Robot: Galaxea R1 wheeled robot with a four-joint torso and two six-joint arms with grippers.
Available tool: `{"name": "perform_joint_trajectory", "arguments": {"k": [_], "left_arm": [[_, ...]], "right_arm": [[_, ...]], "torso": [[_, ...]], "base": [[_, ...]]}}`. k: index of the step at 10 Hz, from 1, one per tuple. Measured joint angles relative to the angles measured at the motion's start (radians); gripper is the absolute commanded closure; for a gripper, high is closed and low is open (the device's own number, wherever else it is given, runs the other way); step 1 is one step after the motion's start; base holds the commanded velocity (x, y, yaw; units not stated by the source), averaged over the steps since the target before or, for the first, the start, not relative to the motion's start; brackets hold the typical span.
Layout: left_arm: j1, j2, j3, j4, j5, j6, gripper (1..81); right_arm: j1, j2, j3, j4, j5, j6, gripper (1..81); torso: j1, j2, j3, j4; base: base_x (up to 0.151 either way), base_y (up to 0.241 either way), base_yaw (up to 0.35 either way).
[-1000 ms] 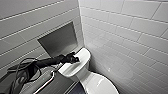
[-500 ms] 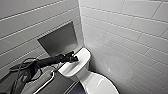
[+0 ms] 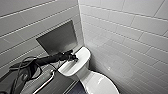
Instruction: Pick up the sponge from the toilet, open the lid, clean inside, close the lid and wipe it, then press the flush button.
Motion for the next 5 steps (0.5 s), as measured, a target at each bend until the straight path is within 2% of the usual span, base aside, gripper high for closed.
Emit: {"name": "perform_joint_trajectory", "arguments": {"k": [5], "left_arm": [[-0.023, 0.012, -0.024, 0.003, 0.002, -0.014, 81.1]], "right_arm": [[-0.001, 0.004, 0.0, 0.0, 0.0, 0.0, 81.1]], "torso": [[0.0, 0.0, 0.0, 0.0]], "base": [[0.0, 0.0, 0.0]]}}
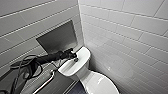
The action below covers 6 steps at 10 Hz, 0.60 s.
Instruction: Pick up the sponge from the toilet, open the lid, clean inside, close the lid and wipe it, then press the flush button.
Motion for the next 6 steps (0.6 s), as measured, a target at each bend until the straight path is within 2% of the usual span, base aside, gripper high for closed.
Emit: {"name": "perform_joint_trajectory", "arguments": {"k": [6], "left_arm": [[0.051, 0.026, -0.081, 0.01, 0.0, 0.017, 81.1]], "right_arm": [[0.0, 0.007, 0.0, 0.0, 0.0, 0.0, 81.1]], "torso": [[0.0, 0.0, 0.0, 0.0]], "base": [[0.0, 0.0, 0.0]]}}
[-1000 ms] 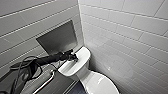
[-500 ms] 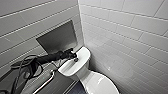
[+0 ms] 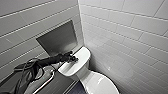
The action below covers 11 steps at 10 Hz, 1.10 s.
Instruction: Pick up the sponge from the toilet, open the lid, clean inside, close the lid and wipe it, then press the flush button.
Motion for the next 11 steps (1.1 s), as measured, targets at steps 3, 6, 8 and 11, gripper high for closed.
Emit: {"name": "perform_joint_trajectory", "arguments": {"k": [3, 6, 8, 11], "left_arm": [[0.002, 0.014, -0.019, 0.006, 0.0, 0.0, 81.1], [0.001, 0.054, -0.068, 0.021, 0.01, 0.001, 81.1], [-0.001, 0.094, -0.115, 0.042, 0.035, 0.001, 81.1], [0.009, 0.142, -0.164, 0.135, 0.042, 0.002, 81.1]], "right_arm": [[0.0, 0.003, 0.0, 0.0, 0.0, 0.0, 81.1], [0.0, 0.003, 0.0, 0.0, 0.0, 0.0, 81.1], [0.0, 0.005, 0.0, 0.0, 0.0, 0.0, 81.1], [0.0, 0.019, 0.0, 0.0, 0.0, -0.001, 81.1]], "torso": [[0.0, 0.0, 0.0, 0.0], [0.0, 0.0, 0.0, 0.0], [-0.001, 0.0, 0.0, 0.0], [-0.003, -0.002, 0.002, 0.0]], "base": [[0.0, 0.0, 0.0], [0.0, 0.0, 0.0], [0.0, 0.0, 0.0], [0.0, 0.0, 0.0]]}}
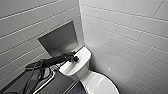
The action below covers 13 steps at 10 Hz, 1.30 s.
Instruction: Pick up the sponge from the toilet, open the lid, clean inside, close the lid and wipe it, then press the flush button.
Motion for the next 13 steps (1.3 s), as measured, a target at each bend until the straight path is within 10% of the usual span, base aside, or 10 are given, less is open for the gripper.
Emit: {"name": "perform_joint_trajectory", "arguments": {"k": [13], "left_arm": [[-0.09, -0.216, 0.341, -0.152, -0.012, -0.018, 81.1]], "right_arm": [[0.0, 0.001, 0.0, 0.0, -0.001, -0.002, 81.1]], "torso": [[0.002, 0.002, -0.001, 0.0]], "base": [[0.0, 0.0, 0.0]]}}
